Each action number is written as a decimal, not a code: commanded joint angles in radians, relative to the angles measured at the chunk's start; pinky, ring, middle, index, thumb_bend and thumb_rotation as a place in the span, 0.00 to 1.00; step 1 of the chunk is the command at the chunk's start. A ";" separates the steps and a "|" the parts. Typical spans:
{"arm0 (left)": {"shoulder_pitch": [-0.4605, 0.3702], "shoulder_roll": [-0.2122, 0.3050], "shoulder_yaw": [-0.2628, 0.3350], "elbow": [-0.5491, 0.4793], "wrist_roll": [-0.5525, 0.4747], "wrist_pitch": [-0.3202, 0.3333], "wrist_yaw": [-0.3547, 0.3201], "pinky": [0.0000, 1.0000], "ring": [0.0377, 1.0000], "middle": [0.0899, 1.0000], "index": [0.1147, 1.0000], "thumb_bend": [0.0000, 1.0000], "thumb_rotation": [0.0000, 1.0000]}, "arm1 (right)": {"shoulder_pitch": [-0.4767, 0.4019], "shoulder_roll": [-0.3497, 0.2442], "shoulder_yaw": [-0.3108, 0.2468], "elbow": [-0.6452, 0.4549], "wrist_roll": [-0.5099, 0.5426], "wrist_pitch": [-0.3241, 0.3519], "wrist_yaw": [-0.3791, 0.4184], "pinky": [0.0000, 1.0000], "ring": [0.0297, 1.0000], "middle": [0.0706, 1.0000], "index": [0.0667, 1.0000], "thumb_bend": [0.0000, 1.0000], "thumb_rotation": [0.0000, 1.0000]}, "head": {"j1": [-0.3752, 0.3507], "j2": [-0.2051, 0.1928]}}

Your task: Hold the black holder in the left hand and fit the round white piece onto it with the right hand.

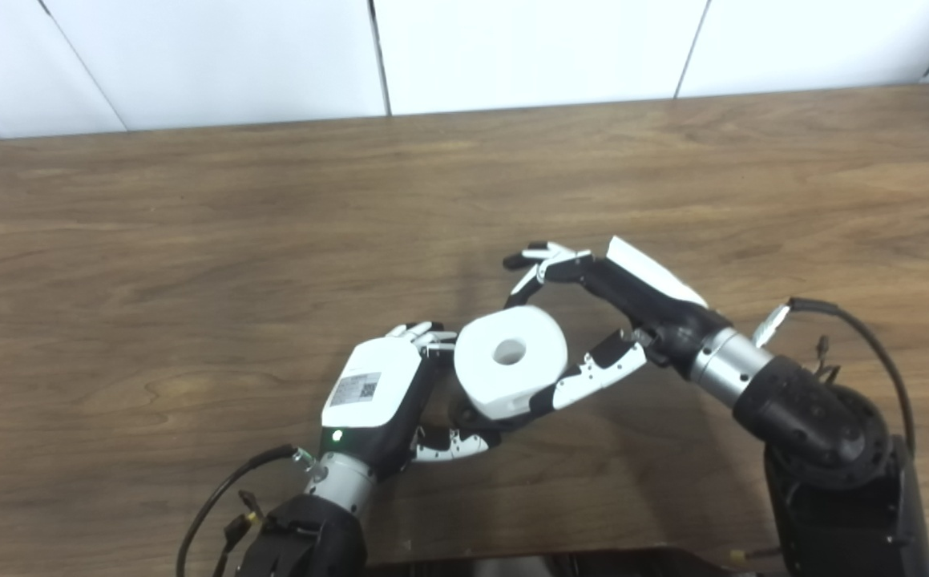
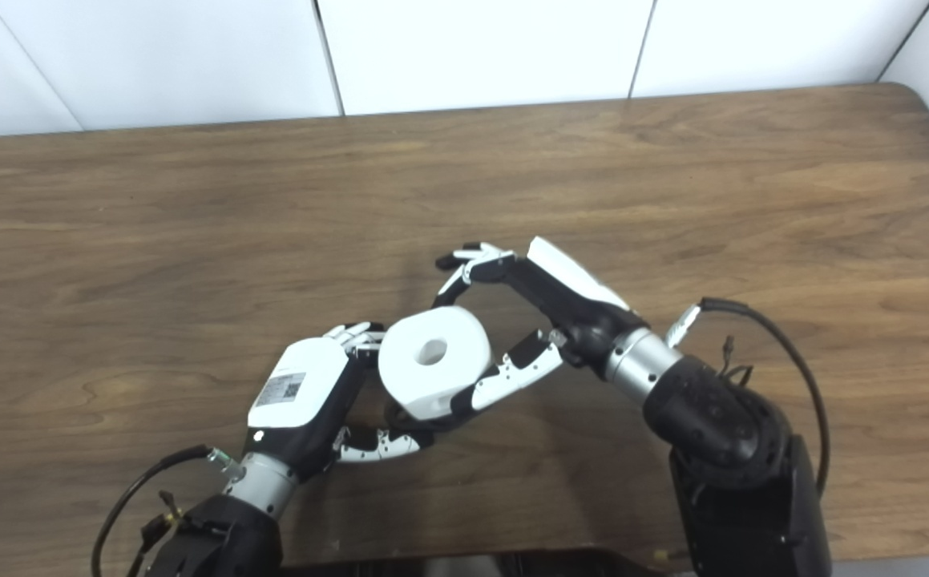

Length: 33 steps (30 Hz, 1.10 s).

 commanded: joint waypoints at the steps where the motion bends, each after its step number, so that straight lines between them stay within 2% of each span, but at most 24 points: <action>1: 0.019 -0.020 -0.011 0.021 -0.002 0.021 -0.032 0.91 0.89 0.78 0.42 0.52 0.05 | -0.002 -0.010 0.019 0.001 0.009 -0.015 -0.039 0.92 0.97 0.87 0.45 0.51 0.15 | 0.000 0.001; 16: 0.017 -0.022 -0.011 0.018 -0.007 0.024 -0.030 0.91 0.89 0.78 0.42 0.52 0.05 | 0.033 -0.092 0.072 0.033 0.078 -0.016 -0.143 0.91 0.98 0.88 0.45 0.51 0.15 | 0.002 0.002; 26: 0.017 -0.019 -0.009 0.009 -0.009 0.024 -0.029 0.91 0.89 0.78 0.42 0.52 0.05 | 0.015 -0.135 0.068 0.016 0.115 -0.003 -0.171 0.94 0.98 0.87 0.45 0.51 0.15 | -0.006 0.009; 33: 0.016 -0.014 -0.007 0.005 -0.012 0.023 -0.033 0.91 0.89 0.78 0.42 0.52 0.05 | 0.011 -0.134 0.057 0.014 0.116 0.000 -0.164 0.92 0.98 0.87 0.45 0.51 0.15 | -0.019 0.017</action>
